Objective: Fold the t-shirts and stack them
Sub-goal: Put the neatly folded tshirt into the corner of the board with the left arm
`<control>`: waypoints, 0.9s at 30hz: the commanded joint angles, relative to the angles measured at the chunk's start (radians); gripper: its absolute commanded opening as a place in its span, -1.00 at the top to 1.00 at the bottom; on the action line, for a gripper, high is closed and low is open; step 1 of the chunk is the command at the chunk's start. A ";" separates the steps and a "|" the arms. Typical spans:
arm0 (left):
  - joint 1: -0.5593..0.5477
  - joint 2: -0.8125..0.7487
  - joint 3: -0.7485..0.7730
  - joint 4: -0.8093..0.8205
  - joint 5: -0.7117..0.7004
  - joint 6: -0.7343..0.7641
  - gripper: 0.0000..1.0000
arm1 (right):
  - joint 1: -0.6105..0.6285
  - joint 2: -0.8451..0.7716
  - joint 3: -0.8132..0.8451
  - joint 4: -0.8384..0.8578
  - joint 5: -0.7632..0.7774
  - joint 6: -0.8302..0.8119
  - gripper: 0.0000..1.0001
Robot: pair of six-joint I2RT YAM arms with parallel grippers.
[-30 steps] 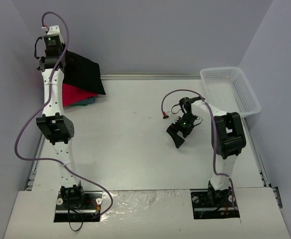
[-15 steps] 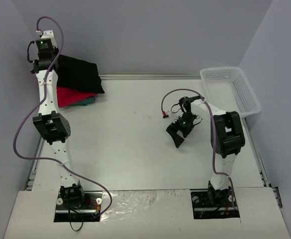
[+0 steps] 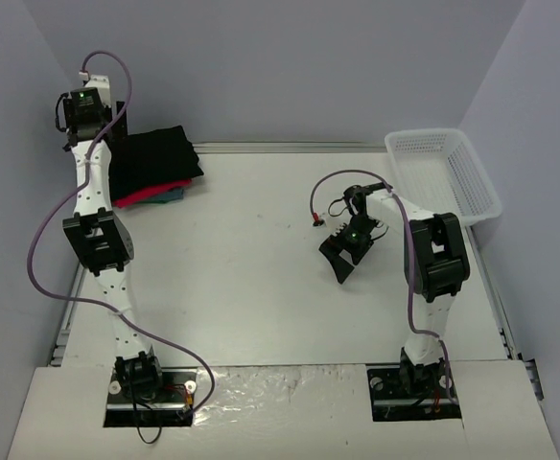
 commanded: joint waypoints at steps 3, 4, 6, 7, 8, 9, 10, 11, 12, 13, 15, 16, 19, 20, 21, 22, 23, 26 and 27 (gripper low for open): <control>0.021 -0.080 -0.058 0.064 -0.050 0.075 -0.89 | 0.003 0.207 -0.123 0.007 0.043 -0.022 -1.00; 0.021 -0.135 -0.078 0.064 -0.045 0.078 -0.89 | 0.003 0.204 -0.122 0.007 0.041 -0.025 -1.00; 0.019 -0.230 -0.147 0.053 -0.037 0.078 -0.89 | 0.003 0.188 -0.121 0.007 0.038 -0.026 -1.00; 0.022 -0.268 -0.205 0.046 -0.031 0.061 -0.89 | 0.003 0.182 -0.121 0.007 0.036 -0.029 -1.00; 0.021 -0.305 -0.238 0.040 -0.019 0.054 -0.89 | 0.003 0.176 -0.118 0.007 0.036 -0.029 -1.00; 0.023 -0.346 -0.274 0.021 -0.005 0.043 -0.89 | 0.005 0.161 -0.117 0.008 0.043 -0.026 -1.00; 0.021 -0.435 -0.314 0.014 0.024 0.011 -0.89 | 0.005 0.149 -0.112 0.007 0.059 -0.022 -1.00; 0.023 -0.480 -0.359 0.006 0.044 -0.006 -0.89 | 0.003 0.133 -0.109 0.007 0.063 -0.017 -1.00; 0.021 -0.534 -0.470 0.013 0.056 -0.025 -0.89 | 0.003 0.092 -0.106 0.007 0.061 -0.019 -1.00; 0.023 -0.643 -0.536 0.027 0.128 -0.054 -0.89 | 0.003 0.069 -0.103 0.008 0.047 -0.020 -1.00; 0.021 -0.760 -0.753 0.093 0.205 -0.075 -0.89 | 0.000 -0.012 -0.086 0.010 0.037 -0.028 -1.00; 0.012 -0.878 -0.826 0.121 0.240 -0.091 -0.89 | -0.001 -0.038 -0.079 0.013 0.036 -0.031 -1.00; -0.032 -1.064 -1.048 0.176 0.305 -0.073 -0.89 | -0.011 -0.158 -0.033 0.051 0.075 0.010 -1.00; -0.045 -1.097 -1.090 0.175 0.308 -0.060 -0.89 | -0.020 -0.193 -0.004 0.089 0.102 0.024 -1.00; -0.056 -1.150 -1.124 0.155 0.308 -0.048 -0.89 | -0.026 -0.256 0.018 0.108 0.112 0.053 -1.00; -0.065 -1.173 -1.190 0.149 0.306 -0.036 -0.89 | -0.040 -0.282 0.039 0.126 0.113 0.070 -1.00; -0.066 -1.192 -1.222 0.136 0.308 -0.033 -0.89 | -0.047 -0.327 0.087 0.129 0.106 0.081 -1.00; -0.068 -1.256 -1.337 0.135 0.314 -0.031 -0.89 | -0.069 -0.400 0.132 0.149 0.089 0.107 -1.00; -0.068 -1.276 -1.364 0.136 0.334 -0.034 -0.89 | -0.081 -0.420 0.133 0.160 0.087 0.107 -1.00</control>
